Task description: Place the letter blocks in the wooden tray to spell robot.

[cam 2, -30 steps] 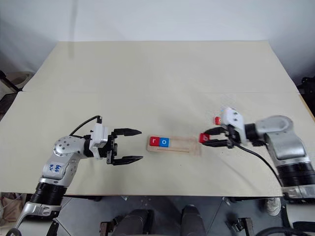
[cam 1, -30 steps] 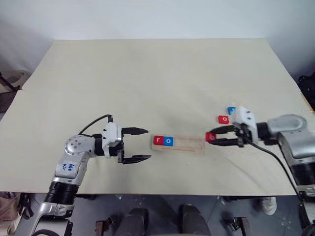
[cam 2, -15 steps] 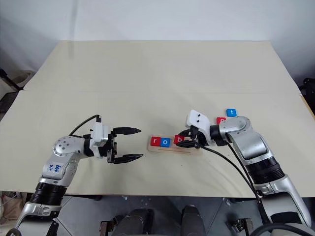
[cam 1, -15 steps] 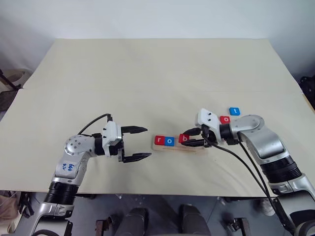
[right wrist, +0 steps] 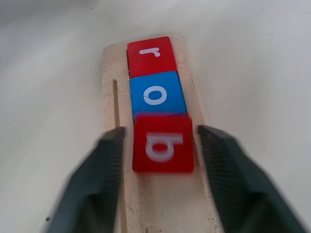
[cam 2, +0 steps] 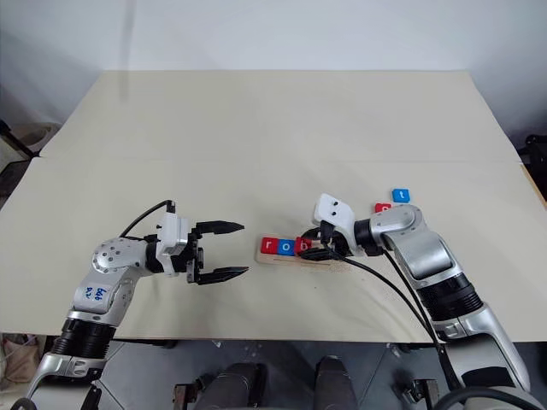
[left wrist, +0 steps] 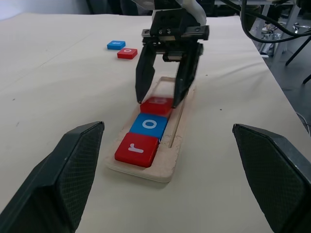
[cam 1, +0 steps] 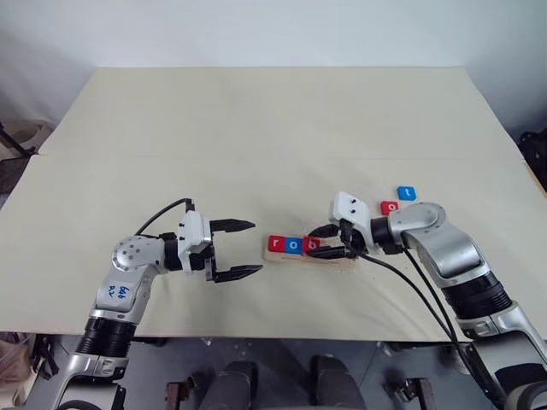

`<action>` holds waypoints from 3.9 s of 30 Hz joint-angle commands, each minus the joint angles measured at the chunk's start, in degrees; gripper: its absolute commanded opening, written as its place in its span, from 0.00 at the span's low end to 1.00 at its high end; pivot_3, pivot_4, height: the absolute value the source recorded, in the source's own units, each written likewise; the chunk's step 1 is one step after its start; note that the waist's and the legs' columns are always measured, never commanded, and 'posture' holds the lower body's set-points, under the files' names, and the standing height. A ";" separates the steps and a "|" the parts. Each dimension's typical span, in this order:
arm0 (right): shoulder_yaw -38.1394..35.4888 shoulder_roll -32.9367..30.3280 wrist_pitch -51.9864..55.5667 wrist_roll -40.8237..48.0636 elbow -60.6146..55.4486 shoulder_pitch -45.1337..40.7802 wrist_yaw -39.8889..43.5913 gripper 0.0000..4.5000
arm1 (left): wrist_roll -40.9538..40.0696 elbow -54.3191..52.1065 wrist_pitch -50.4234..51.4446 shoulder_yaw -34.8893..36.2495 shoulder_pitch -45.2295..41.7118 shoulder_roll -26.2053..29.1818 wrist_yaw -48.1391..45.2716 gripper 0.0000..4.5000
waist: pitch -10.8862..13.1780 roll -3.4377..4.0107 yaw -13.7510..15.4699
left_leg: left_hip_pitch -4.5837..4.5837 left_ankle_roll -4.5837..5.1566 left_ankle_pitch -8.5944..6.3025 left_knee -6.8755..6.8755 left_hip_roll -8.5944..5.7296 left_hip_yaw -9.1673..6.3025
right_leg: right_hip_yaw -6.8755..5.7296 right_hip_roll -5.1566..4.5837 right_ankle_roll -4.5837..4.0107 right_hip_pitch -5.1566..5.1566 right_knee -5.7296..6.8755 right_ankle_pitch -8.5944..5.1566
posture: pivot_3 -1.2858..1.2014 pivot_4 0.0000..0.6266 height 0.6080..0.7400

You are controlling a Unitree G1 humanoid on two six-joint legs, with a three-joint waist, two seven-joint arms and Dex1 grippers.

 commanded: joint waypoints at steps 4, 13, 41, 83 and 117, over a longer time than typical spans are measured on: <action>-3.18 -1.10 -1.36 3.20 -4.24 -1.61 2.37 0.99 | -0.58 -1.43 -0.65 0.85 -0.36 0.12 0.08 1.00 | 0.00 0.00 0.05 | 0.00 0.00 0.00 0.00 0.00 0.00 | 0.00 0.00 0.00 0.00 -0.01 0.00 | 0.52 0.24 1.00; -8.68 -6.16 -2.18 5.80 -5.77 3.87 2.93 0.90 | -0.53 -0.67 -0.80 0.71 -0.92 -0.03 -0.25 1.00 | 0.00 -0.01 0.25 | -0.01 0.00 0.00 0.01 -0.02 -0.02 | -0.03 -0.01 0.00 0.04 -0.05 0.00 | 0.52 0.24 1.00; -2.54 -2.45 -2.17 3.16 -5.76 5.99 -1.51 0.01 | -0.22 -0.71 -0.30 0.53 -1.64 -0.10 0.13 1.00 | 0.00 -0.01 0.13 | 0.00 0.00 0.00 -0.01 0.01 0.01 | -0.01 0.01 0.00 0.02 -0.04 0.00 | 0.52 0.24 1.00; -24.08 -10.73 -3.90 10.06 -9.38 18.21 -2.61 0.09 | -0.40 -0.31 -0.43 0.38 -1.68 -0.16 0.36 1.00 | 0.01 -0.02 0.65 | 0.00 0.01 0.00 0.00 0.00 -0.01 | -0.04 0.00 0.00 0.07 -0.07 0.00 | 0.52 0.24 1.00; -43.31 -3.45 -15.98 13.00 -8.30 39.54 -20.36 0.99 | 1.02 8.93 -3.95 -0.14 -7.24 -2.42 -2.81 1.00 | 0.01 -0.02 0.78 | 0.20 0.02 0.00 -0.04 0.04 0.20 | 0.14 0.06 0.01 0.17 0.02 0.00 | 0.52 0.24 1.00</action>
